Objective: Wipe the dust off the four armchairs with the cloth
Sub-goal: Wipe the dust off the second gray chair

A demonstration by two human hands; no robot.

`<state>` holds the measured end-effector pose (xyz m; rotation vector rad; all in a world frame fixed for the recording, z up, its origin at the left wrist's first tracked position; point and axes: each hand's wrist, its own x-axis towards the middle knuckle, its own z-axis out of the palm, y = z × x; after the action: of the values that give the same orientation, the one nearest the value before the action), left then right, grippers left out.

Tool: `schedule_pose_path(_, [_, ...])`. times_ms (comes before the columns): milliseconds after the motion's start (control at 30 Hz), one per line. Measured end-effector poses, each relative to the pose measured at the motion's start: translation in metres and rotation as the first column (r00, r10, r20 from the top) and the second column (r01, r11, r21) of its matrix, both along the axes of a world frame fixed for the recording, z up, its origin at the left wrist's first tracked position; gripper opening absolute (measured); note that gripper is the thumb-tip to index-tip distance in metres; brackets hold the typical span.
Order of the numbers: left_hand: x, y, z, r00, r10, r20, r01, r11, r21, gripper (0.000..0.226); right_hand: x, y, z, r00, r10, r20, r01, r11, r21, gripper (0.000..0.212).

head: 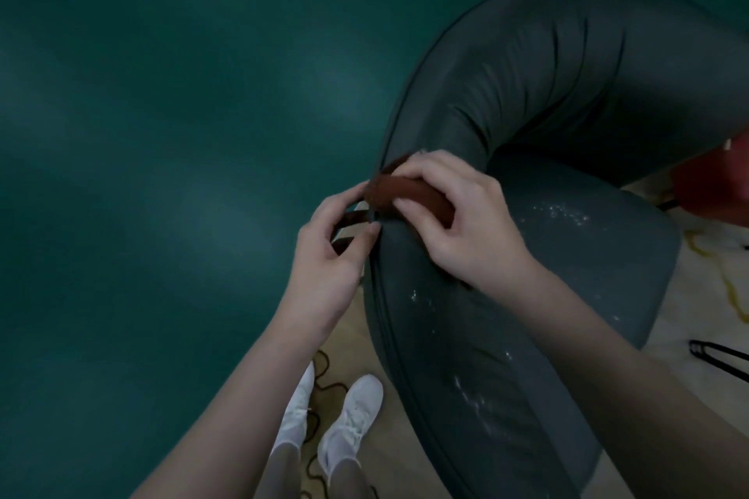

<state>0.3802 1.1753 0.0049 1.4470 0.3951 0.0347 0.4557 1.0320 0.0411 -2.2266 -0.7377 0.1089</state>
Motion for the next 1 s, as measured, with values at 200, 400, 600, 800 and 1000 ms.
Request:
schedule_pose_path(200, [0.0,0.001,0.008,0.999,-0.04,-0.009,0.04,0.999,-0.024,0.043,-0.023,-0.019,0.002,0.996,-0.09,-0.015,0.091,0.991,0.095,0.015])
schedule_pose_path(400, [0.001,0.004,0.004,0.998,-0.053,-0.02,0.053,0.999,0.008,0.045,-0.003,0.003,0.0,0.99,-0.137,0.027,0.135,0.989,0.068,0.015])
schedule_pose_path(600, [0.003,0.007,0.004,0.997,-0.07,-0.037,0.071,0.997,0.029,0.042,-0.038,-0.029,-0.006,0.985,-0.152,-0.079,0.159,0.983,0.093,0.015])
schedule_pose_path(800, [0.015,-0.001,0.005,0.994,-0.016,-0.104,0.023,0.998,0.062,0.027,-0.049,-0.035,-0.021,0.836,-0.531,-0.138,0.547,0.825,0.139,0.012])
schedule_pose_path(1000, [0.041,-0.021,0.012,0.995,0.001,-0.101,0.018,0.981,0.191,0.048,-0.056,-0.047,-0.014,0.919,-0.373,-0.129,0.387,0.915,0.11,0.016])
